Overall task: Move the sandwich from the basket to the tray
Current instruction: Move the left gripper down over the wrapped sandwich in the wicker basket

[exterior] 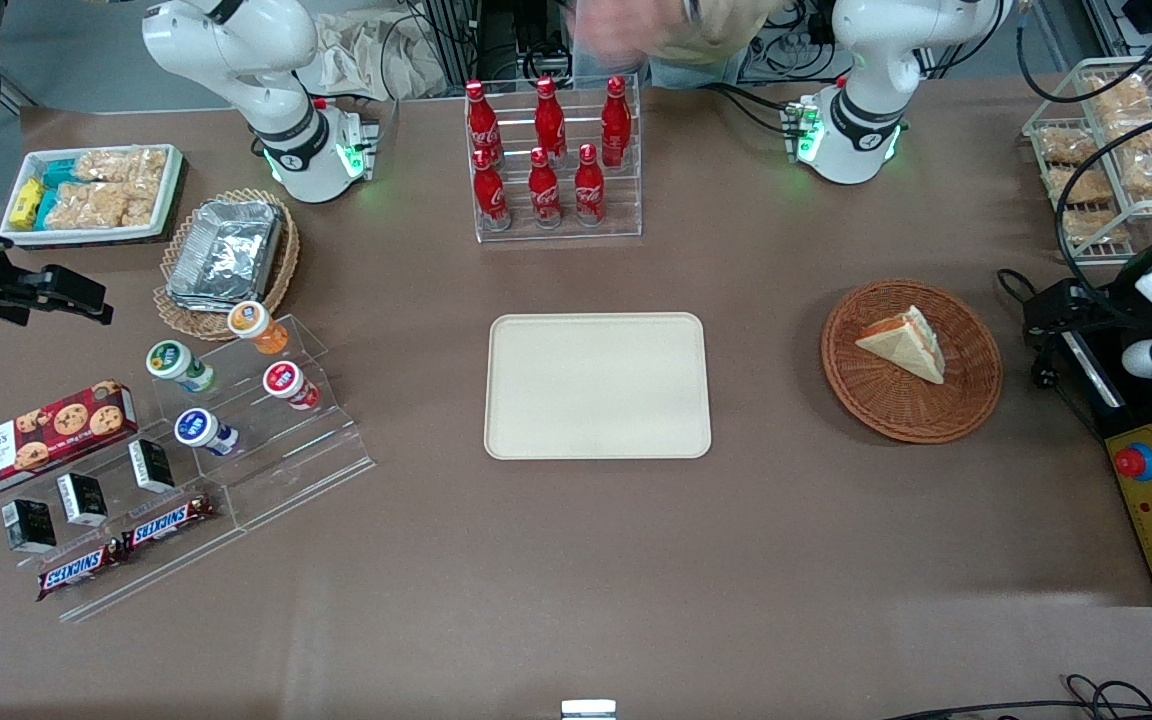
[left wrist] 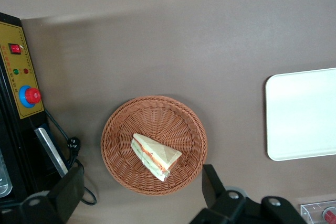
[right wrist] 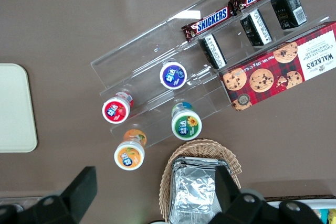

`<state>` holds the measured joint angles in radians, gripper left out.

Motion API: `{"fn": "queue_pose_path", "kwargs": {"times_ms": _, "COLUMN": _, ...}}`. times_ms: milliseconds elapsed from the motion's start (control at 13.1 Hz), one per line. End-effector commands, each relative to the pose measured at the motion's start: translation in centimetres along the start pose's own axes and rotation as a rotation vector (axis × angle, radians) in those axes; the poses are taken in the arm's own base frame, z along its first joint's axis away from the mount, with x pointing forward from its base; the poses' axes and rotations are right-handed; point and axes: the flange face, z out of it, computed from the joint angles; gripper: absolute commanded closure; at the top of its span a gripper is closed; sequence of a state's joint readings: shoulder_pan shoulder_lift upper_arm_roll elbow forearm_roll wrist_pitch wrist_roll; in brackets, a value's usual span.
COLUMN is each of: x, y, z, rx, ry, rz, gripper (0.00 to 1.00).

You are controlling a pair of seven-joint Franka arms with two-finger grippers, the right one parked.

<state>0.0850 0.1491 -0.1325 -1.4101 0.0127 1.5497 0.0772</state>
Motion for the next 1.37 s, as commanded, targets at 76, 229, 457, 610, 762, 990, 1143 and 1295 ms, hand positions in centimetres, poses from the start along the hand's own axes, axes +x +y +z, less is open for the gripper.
{"fn": "queue_pose_path", "kwargs": {"times_ms": 76, "x": -0.1, "y": 0.0, "z": -0.2, "rx": -0.008, "ry": 0.01, "rz": 0.012, "gripper": 0.0}}
{"fn": "queue_pose_path", "kwargs": {"times_ms": 229, "x": -0.4, "y": -0.2, "z": 0.2, "rx": -0.006, "ry": -0.002, "rz": -0.004, "gripper": 0.0}}
{"fn": "queue_pose_path", "kwargs": {"times_ms": 457, "x": -2.6, "y": 0.2, "z": 1.2, "rx": 0.012, "ry": 0.002, "rz": -0.052, "gripper": 0.0}}
{"fn": "queue_pose_path", "kwargs": {"times_ms": 610, "x": -6.3, "y": 0.3, "z": 3.2, "rx": 0.021, "ry": 0.055, "rz": -0.093, "gripper": 0.0}}
{"fn": "queue_pose_path", "kwargs": {"times_ms": 762, "x": -9.6, "y": -0.5, "z": 5.4, "rx": -0.014, "ry": 0.074, "rz": -0.213, "gripper": 0.0}}
{"fn": "queue_pose_path", "kwargs": {"times_ms": 990, "x": -10.9, "y": 0.0, "z": 9.4, "rx": 0.002, "ry": 0.0, "rz": -0.606, "gripper": 0.0}}
{"fn": "queue_pose_path", "kwargs": {"times_ms": 1143, "x": -11.8, "y": 0.0, "z": 12.8, "rx": 0.011, "ry": -0.033, "rz": -0.694, "gripper": 0.0}}
{"fn": "queue_pose_path", "kwargs": {"times_ms": 1295, "x": -12.7, "y": -0.4, "z": 16.2, "rx": 0.017, "ry": -0.064, "rz": -0.708, "gripper": 0.0}}
